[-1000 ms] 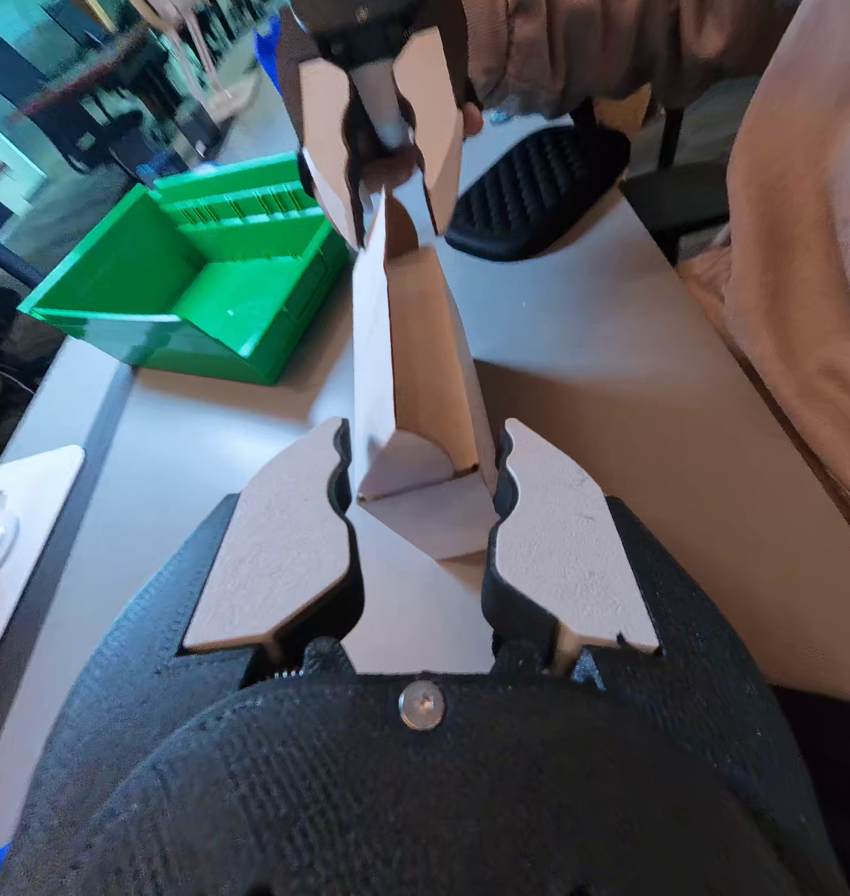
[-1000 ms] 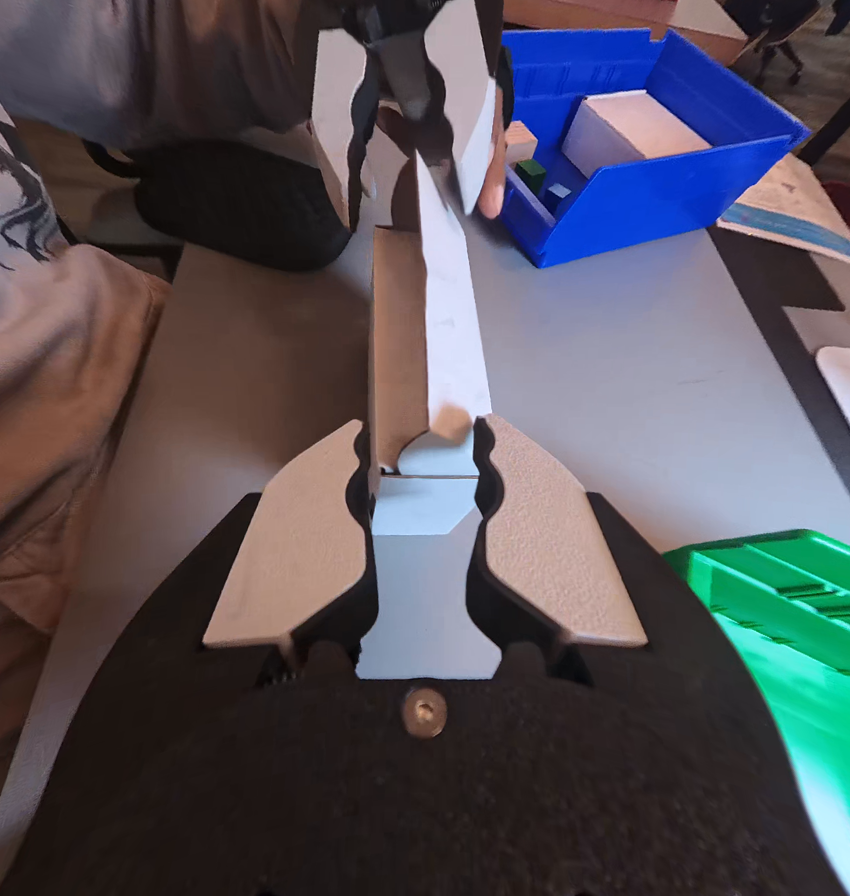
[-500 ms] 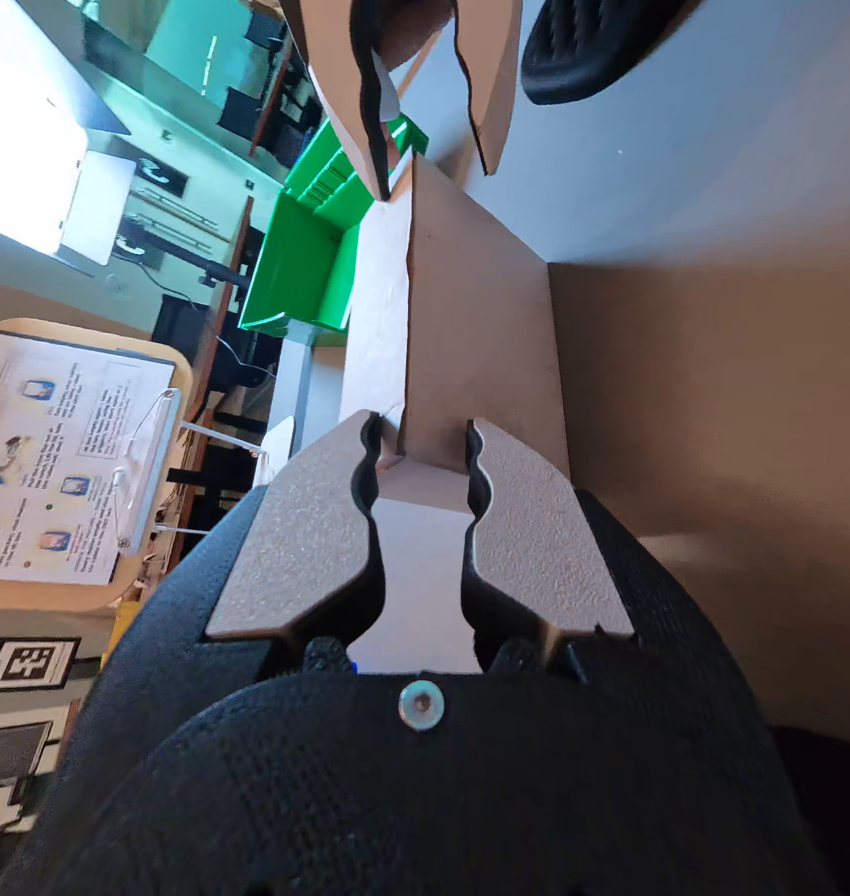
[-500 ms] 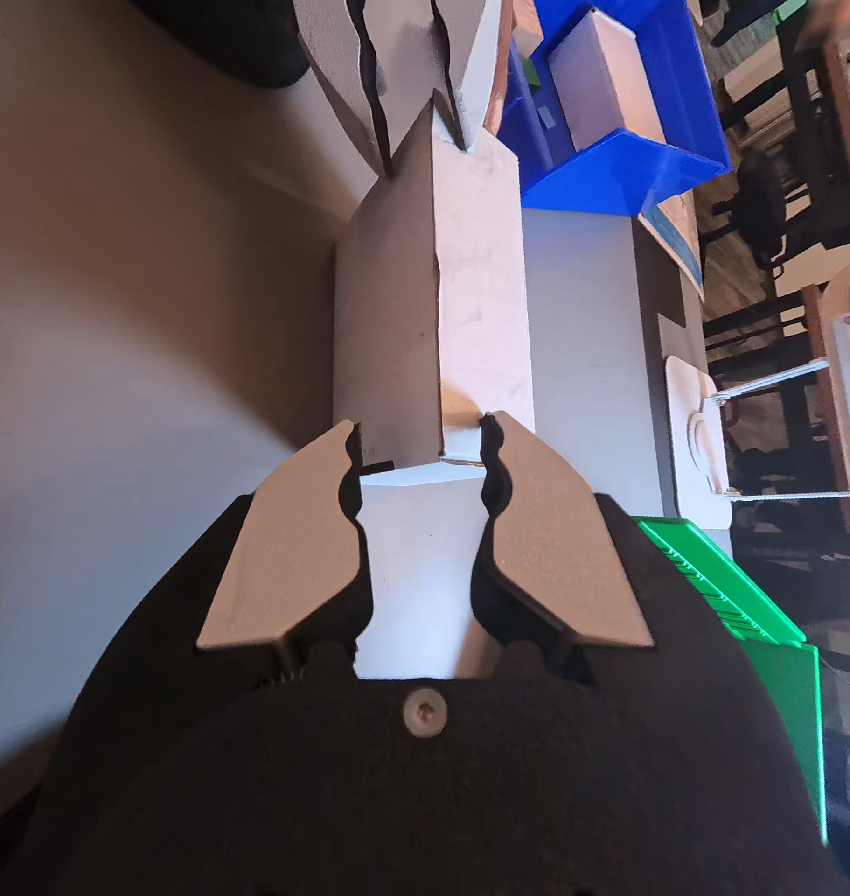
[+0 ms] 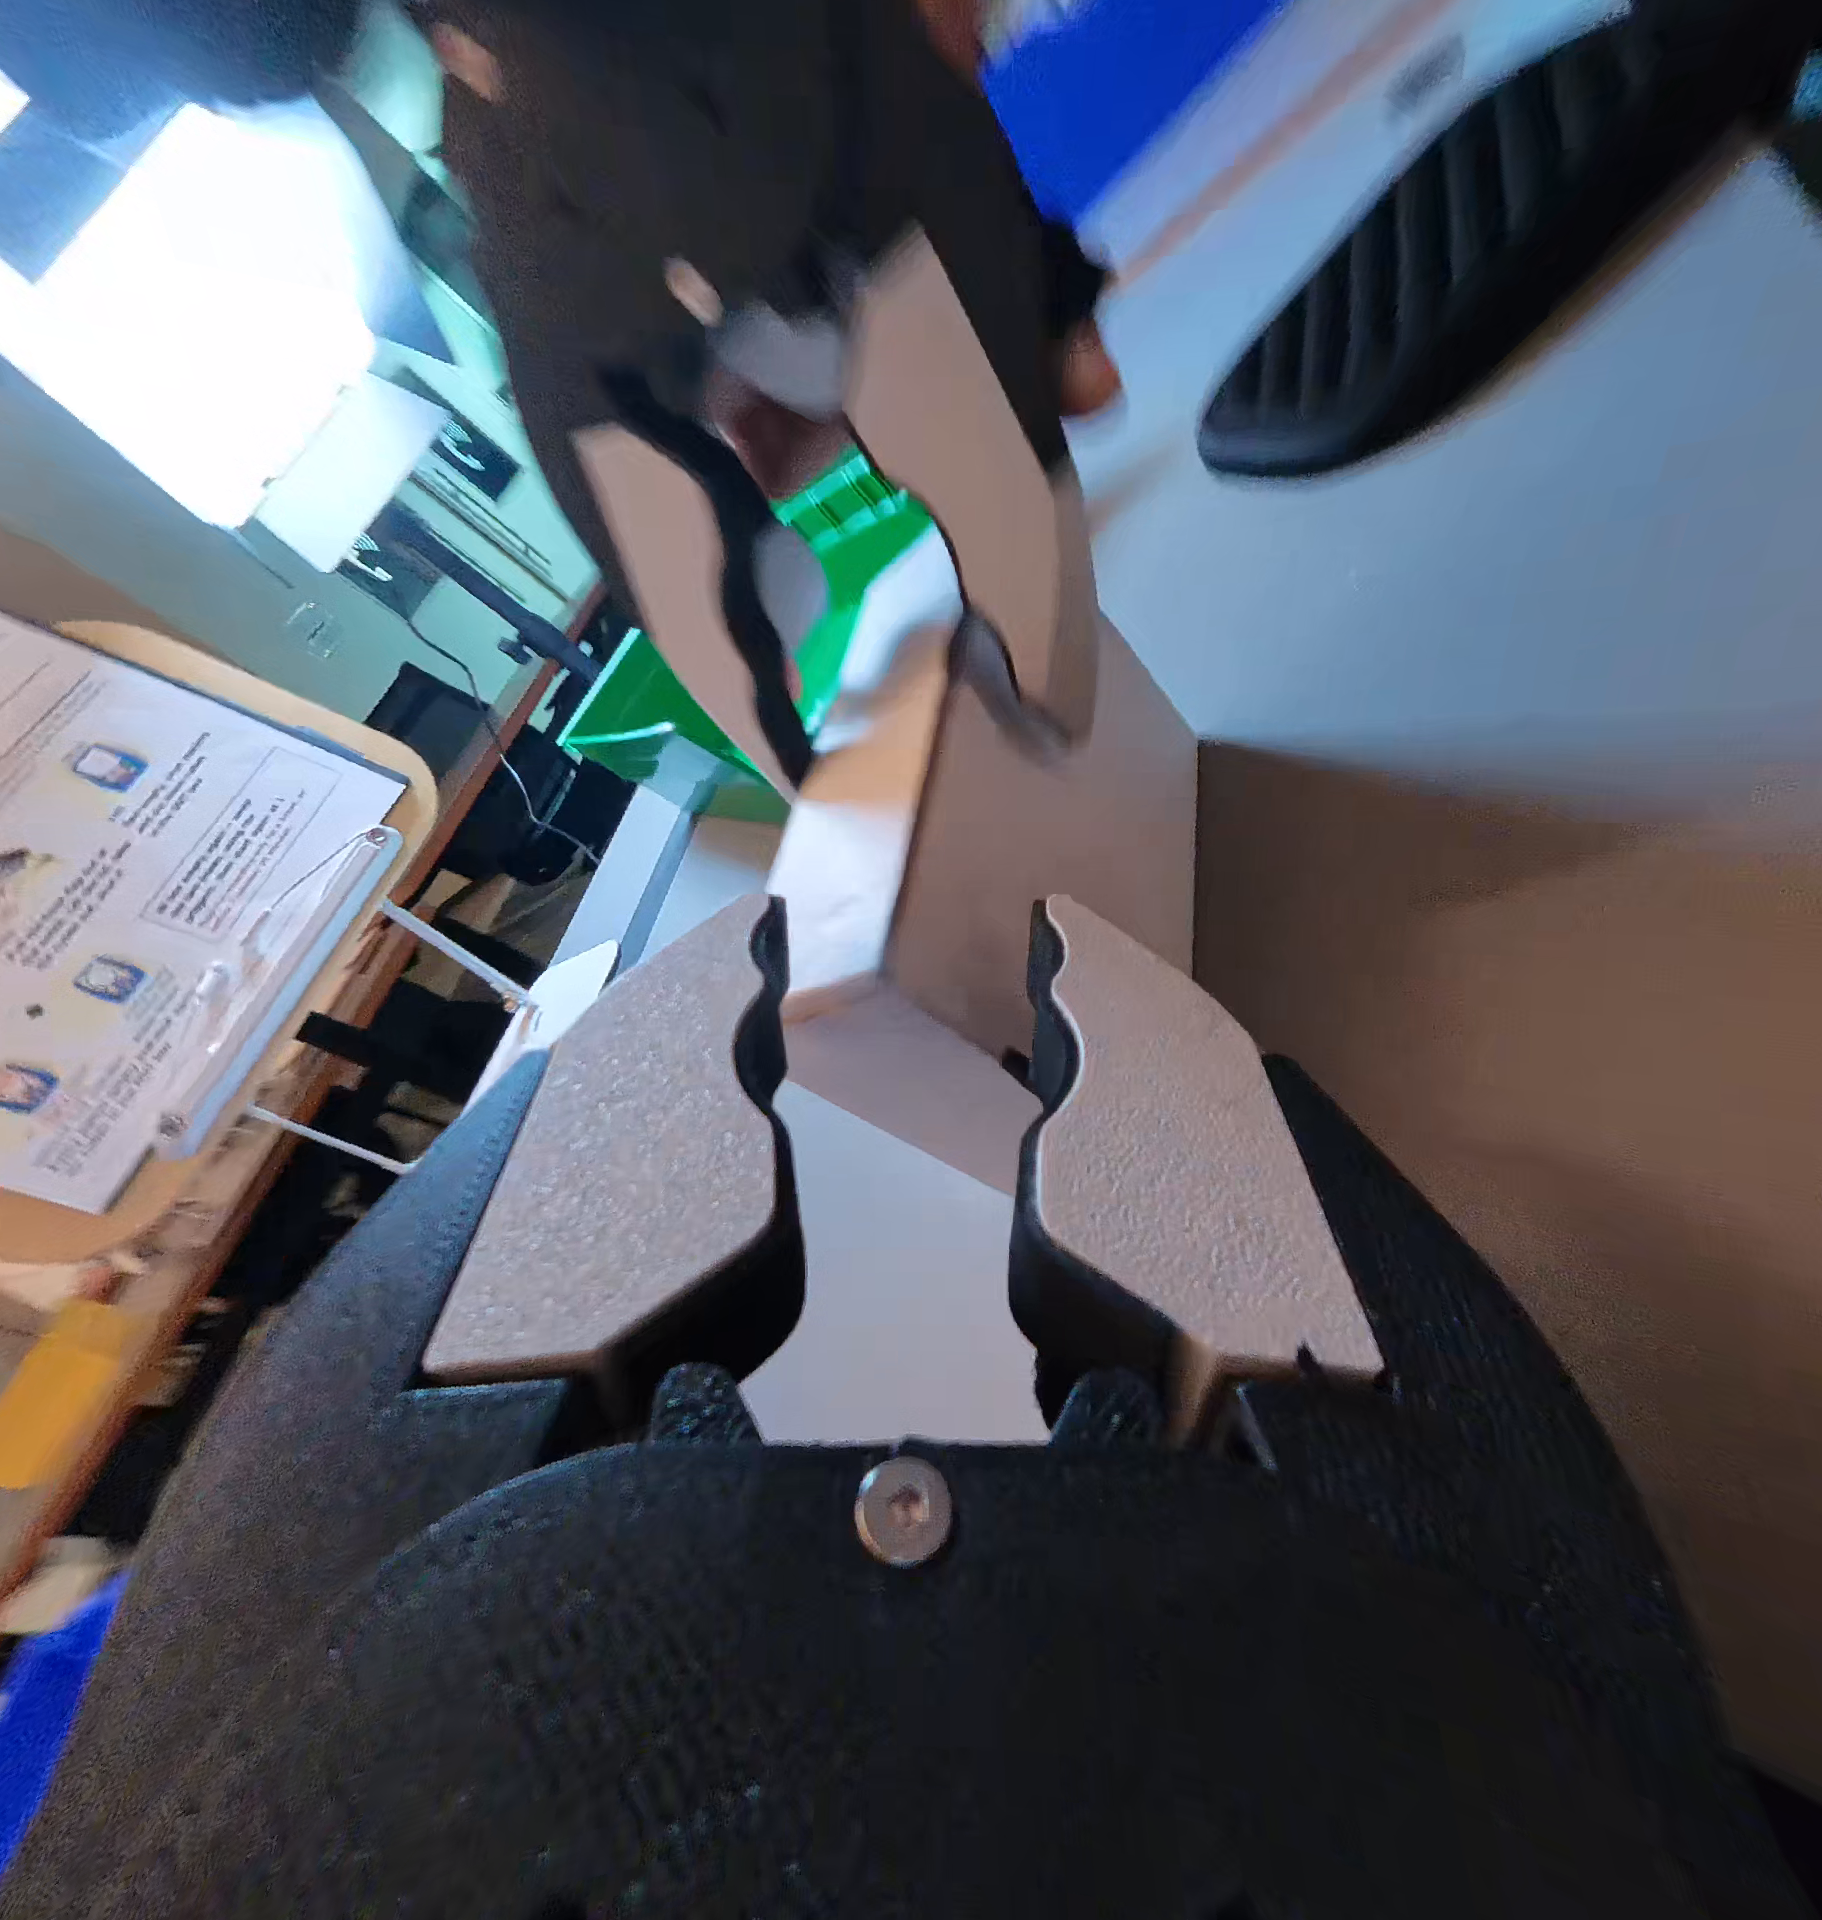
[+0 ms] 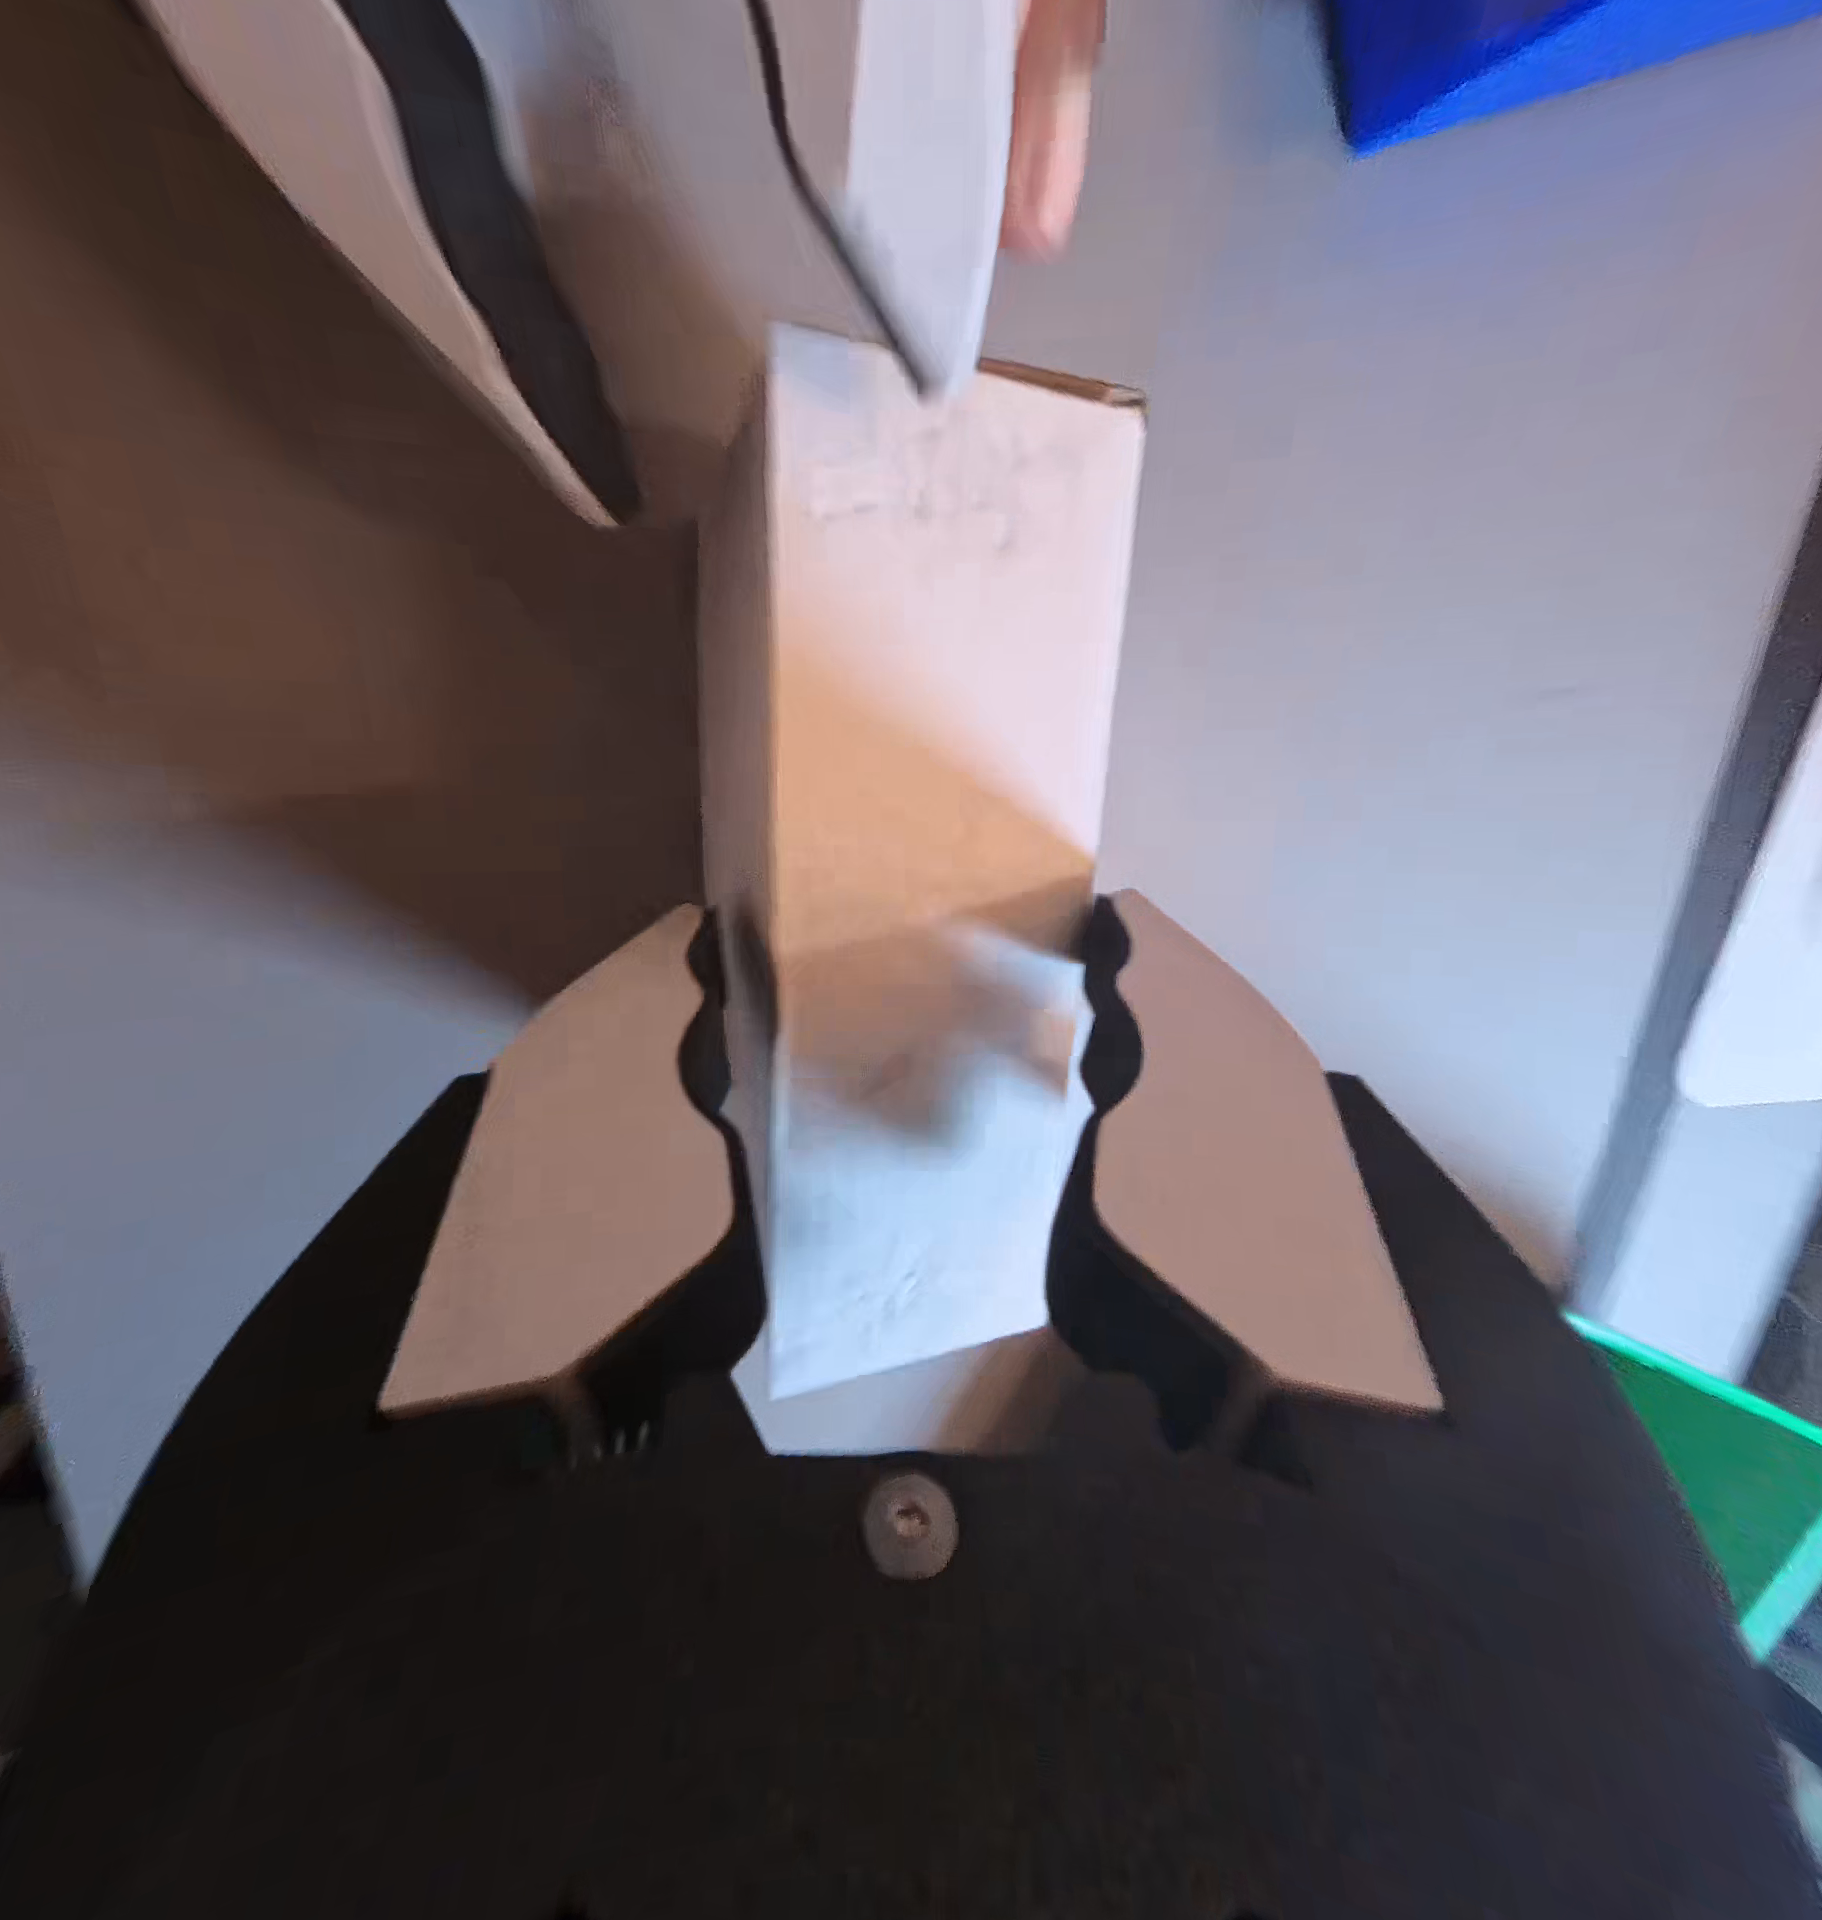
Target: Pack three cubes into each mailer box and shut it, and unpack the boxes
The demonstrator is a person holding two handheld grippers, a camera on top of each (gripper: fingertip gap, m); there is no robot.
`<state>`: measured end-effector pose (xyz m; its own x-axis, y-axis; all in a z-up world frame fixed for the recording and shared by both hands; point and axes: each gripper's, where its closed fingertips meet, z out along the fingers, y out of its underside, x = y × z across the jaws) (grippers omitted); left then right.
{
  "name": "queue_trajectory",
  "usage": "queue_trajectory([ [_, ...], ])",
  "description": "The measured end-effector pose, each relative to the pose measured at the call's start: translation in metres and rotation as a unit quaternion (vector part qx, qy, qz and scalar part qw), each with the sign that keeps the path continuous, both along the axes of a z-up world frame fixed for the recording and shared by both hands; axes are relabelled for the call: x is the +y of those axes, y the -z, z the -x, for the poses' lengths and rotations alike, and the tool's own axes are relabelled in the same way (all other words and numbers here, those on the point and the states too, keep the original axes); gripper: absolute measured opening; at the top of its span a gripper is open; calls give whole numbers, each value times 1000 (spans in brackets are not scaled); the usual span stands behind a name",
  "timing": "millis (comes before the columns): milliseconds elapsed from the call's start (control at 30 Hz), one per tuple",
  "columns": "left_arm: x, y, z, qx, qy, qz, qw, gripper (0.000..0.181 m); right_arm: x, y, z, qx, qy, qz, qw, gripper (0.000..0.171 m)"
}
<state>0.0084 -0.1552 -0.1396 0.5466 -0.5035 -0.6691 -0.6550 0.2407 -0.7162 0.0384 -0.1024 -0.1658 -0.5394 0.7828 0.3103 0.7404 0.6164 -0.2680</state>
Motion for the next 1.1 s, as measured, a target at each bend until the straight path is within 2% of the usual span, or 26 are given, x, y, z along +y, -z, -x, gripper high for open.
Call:
queue_trajectory([
  [33,-2,-10,6,-50,4,0,999,44,2,2,4,-5,-8,-23,1000,65],
  [133,3,-38,47,-202,-26,-9,979,41,-3,-15,9,29,-24,-45,998,63],
  [233,18,-44,99,-285,-114,-8,952,32,23,-58,4,90,5,-125,988,62],
  [367,29,-29,109,-273,-170,20,947,26,109,-125,-26,144,107,-257,950,61],
  [467,35,0,103,-252,-196,100,942,21,191,-140,-52,140,170,-345,912,61],
  [567,39,15,106,-290,-212,163,919,20,265,-112,-67,122,204,-385,892,61],
  [667,41,16,123,-316,-241,160,904,22,324,-69,-78,94,225,-422,873,61],
  [733,40,14,131,-332,-256,154,895,24,349,-44,-82,73,226,-444,864,61],
  [833,40,12,139,-341,-269,146,889,25,365,-16,-79,39,214,-454,864,60],
  [967,41,20,137,-349,-259,173,884,27,360,16,-80,-15,238,-373,897,76],
  [1033,41,21,138,-352,-259,178,882,29,350,26,-81,-25,244,-297,923,75],
  [1100,42,20,139,-353,-258,175,882,30,347,27,-84,-30,247,-254,935,72],
])
